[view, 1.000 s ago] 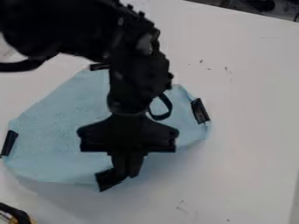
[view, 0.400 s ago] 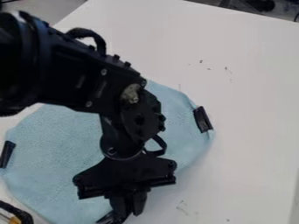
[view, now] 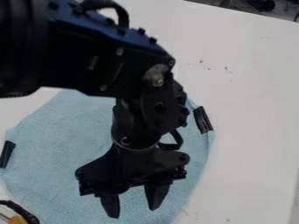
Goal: Unfold the cloth from the center to the bottom right
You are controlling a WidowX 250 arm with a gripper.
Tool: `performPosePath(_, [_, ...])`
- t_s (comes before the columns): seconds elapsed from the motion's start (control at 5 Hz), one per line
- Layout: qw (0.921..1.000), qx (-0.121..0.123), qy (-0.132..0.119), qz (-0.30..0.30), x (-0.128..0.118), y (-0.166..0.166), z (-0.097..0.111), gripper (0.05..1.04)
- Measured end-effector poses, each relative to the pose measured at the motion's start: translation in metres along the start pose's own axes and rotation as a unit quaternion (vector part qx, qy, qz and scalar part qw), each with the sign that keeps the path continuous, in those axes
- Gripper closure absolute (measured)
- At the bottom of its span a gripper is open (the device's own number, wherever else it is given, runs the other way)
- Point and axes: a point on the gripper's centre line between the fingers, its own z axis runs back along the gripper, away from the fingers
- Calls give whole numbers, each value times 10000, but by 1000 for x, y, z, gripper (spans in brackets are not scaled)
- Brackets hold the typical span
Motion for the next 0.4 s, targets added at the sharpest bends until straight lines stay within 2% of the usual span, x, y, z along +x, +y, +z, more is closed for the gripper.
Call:
performPosePath(0.2, [9998, 67, -172, -17, -4, 0, 8, 81])
performPosePath(0.4, [9986, -68, -451, -273, 3, -4, 9, 81])
